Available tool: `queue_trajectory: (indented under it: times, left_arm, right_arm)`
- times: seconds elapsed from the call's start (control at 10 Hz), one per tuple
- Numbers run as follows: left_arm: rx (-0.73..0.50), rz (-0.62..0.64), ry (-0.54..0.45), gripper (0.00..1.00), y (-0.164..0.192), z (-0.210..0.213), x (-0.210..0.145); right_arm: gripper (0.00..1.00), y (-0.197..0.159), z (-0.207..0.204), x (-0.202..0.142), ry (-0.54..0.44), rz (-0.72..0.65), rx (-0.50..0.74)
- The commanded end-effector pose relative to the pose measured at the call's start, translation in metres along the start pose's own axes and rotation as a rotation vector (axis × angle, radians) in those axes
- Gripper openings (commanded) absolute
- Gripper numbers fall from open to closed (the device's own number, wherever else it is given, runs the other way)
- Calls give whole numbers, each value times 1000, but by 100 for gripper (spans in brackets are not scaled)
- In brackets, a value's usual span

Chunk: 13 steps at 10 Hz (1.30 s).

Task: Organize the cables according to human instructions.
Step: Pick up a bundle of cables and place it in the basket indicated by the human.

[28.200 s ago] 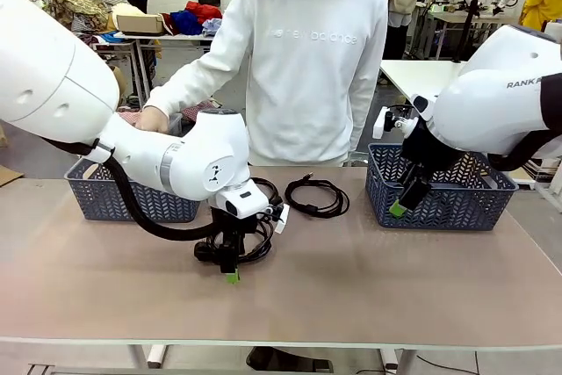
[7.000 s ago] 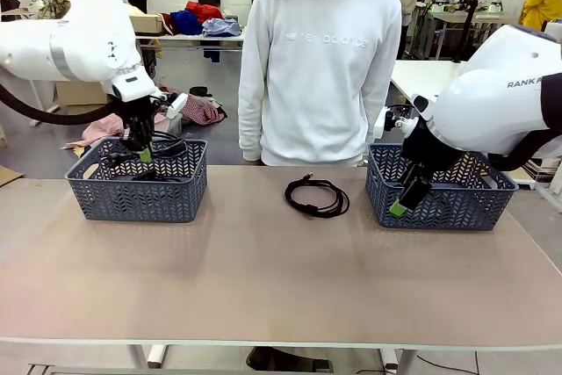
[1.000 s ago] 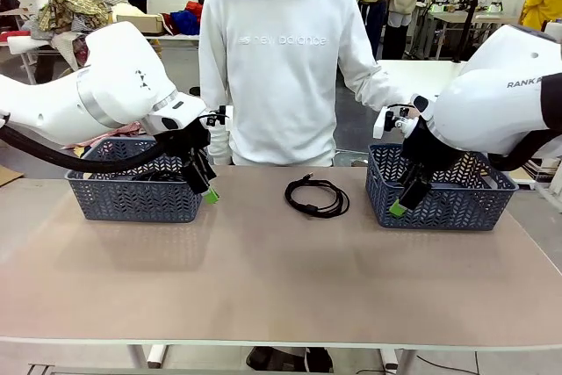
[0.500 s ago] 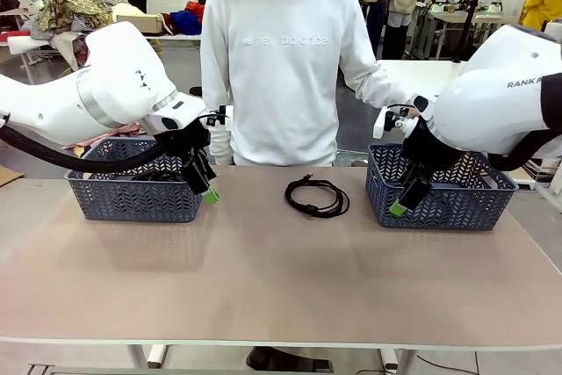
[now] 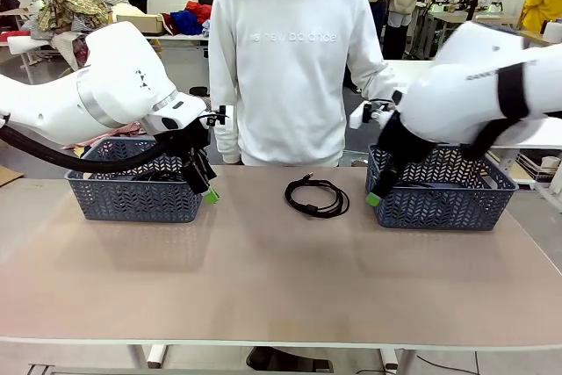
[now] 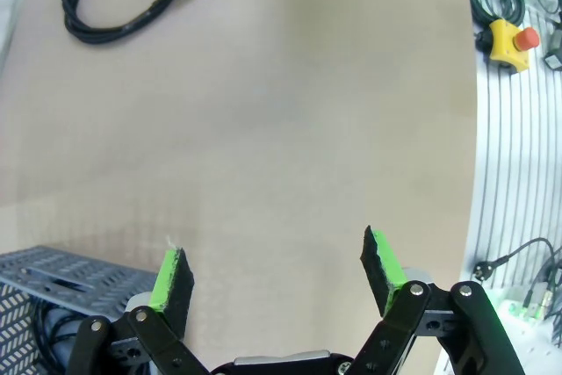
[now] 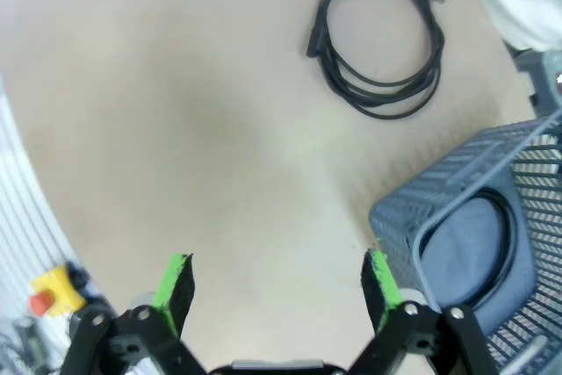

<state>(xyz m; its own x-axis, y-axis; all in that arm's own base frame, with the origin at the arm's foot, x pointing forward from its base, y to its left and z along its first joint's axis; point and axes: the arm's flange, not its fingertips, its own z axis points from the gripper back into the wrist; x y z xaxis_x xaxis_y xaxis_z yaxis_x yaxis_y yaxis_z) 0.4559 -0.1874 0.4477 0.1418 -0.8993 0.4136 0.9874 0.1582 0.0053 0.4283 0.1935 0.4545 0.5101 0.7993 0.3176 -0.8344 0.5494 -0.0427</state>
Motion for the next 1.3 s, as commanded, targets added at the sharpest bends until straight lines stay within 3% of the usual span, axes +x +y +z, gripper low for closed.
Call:
queue_trajectory:
  times: [0.0, 0.5, 1.2]
  left_arm:
    - [0, -3, -1, 100, 1, 1, -2]
    - [0, -3, -1, 100, 1, 1, -2]
    - [0, -3, -1, 100, 1, 1, -2]
  right_arm:
    - [100, -4, -7, 40, 53, -74, -3]
    - [100, -10, -39, 106, 138, -166, -37]
    - [100, -10, -43, 100, 122, -150, -17]
